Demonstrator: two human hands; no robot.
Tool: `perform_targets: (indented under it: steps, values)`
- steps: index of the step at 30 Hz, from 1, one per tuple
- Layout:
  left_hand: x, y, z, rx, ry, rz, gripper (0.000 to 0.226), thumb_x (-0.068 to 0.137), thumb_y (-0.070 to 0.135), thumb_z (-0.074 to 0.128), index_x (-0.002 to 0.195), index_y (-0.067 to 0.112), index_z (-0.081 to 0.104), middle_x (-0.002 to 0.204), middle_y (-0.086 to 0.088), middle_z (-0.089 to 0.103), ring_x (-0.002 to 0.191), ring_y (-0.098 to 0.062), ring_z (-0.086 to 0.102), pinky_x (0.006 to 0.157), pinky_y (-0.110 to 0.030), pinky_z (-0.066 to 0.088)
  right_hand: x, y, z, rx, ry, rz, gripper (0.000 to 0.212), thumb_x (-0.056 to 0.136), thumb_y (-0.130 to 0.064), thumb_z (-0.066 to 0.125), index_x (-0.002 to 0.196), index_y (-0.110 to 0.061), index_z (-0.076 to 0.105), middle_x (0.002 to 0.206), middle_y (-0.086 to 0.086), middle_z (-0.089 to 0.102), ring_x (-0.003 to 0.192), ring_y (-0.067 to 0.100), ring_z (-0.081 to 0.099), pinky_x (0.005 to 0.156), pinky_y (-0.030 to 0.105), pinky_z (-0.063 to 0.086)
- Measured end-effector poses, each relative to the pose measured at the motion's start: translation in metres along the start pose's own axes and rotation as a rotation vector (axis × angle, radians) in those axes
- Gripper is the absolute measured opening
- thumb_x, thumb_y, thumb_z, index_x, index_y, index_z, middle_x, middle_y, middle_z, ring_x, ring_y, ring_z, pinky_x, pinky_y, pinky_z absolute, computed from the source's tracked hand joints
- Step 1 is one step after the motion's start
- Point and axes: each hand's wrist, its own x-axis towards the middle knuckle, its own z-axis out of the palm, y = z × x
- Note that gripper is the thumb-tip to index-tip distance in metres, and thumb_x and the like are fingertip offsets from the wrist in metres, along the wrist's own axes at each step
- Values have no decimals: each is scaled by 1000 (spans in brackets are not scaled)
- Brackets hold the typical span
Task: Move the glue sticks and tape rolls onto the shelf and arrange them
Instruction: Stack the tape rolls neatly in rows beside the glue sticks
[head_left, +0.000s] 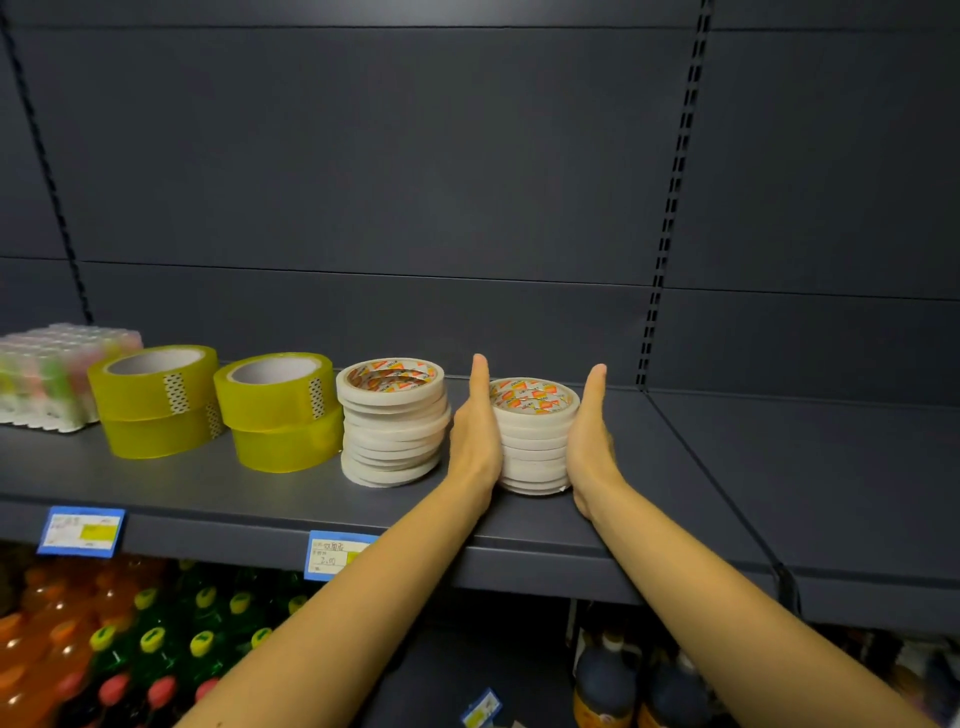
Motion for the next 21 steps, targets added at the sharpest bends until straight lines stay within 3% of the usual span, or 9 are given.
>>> perform_targets:
  steps: [3, 6, 10, 16, 21]
  values:
    - [1, -2, 5, 53, 71, 21, 78, 80, 77, 24, 110, 20, 67, 110, -5, 69, 107, -23, 61, 105, -42, 40, 2, -2, 1, 44, 46, 12, 94, 76, -84, 12, 123, -17, 59, 128, 9, 59, 113, 27, 58, 102, 44, 45]
    - [4, -3, 7, 52, 96, 18, 78, 80, 77, 23, 111, 19, 67, 110, -6, 69, 107, -24, 61, 104, -43, 41, 3, -2, 1, 84, 18, 23, 96, 74, -85, 13, 125, -18, 58, 128, 9, 59, 114, 27, 57, 102, 44, 44]
    - [10, -4, 2, -57, -5, -15, 75, 79, 77, 29, 95, 17, 72, 96, -9, 74, 98, -26, 67, 100, -44, 47, 2, 3, -6, 155, -71, -51, 83, 82, -79, 14, 108, -19, 67, 108, 6, 70, 103, 24, 65, 99, 45, 47]
    - [19, -6, 5, -73, -63, -6, 71, 84, 71, 29, 91, 15, 71, 92, -10, 74, 94, -25, 69, 98, -44, 49, 7, 3, -3, 78, 59, -20, 90, 75, -84, 14, 123, -21, 56, 132, 8, 55, 117, 26, 54, 103, 46, 42]
    - [22, -8, 4, -71, -56, 2, 65, 87, 68, 29, 88, 17, 71, 95, -11, 74, 97, -27, 68, 99, -46, 48, 11, 2, 0, 88, 22, -41, 89, 75, -84, 12, 116, -22, 62, 125, 8, 60, 112, 26, 58, 101, 45, 45]
